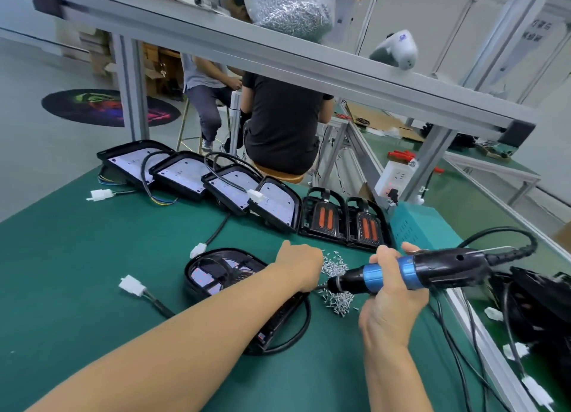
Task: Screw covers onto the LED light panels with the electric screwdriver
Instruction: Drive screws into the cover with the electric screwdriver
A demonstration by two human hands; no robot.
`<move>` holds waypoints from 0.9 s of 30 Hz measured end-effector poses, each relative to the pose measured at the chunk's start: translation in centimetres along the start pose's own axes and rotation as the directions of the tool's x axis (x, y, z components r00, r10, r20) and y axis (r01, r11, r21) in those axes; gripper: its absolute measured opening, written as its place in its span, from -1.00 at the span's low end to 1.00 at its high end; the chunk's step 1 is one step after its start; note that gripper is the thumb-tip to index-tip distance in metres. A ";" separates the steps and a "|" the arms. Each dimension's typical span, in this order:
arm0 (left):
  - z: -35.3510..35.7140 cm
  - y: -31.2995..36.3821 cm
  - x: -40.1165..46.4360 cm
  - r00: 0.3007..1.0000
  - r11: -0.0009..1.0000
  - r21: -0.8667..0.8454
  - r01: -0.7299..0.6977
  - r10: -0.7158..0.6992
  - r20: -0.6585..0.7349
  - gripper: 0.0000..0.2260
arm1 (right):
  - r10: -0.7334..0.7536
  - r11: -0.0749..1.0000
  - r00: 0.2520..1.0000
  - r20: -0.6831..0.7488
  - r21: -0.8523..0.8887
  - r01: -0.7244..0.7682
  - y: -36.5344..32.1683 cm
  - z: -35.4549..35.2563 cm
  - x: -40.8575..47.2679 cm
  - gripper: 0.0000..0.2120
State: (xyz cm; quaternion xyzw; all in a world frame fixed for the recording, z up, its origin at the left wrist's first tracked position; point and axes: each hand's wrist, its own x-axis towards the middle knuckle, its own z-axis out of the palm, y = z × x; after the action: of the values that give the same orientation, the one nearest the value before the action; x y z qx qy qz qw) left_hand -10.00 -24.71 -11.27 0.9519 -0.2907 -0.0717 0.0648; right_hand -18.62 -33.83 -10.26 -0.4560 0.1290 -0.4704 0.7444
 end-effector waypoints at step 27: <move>1.4 -13.1 -14.4 0.691 0.650 -0.646 0.399 -0.676 -0.254 -0.65 | 0.230 0.943 0.870 0.436 0.122 -0.311 -1.0 9.6 -8.0 -0.74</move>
State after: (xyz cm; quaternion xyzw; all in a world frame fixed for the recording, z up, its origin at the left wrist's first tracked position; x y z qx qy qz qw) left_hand -14.94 -5.98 -13.41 0.9212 0.0743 0.0681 0.3757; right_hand -17.42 -22.10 -6.08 -0.4502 -0.0144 -0.2634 0.8531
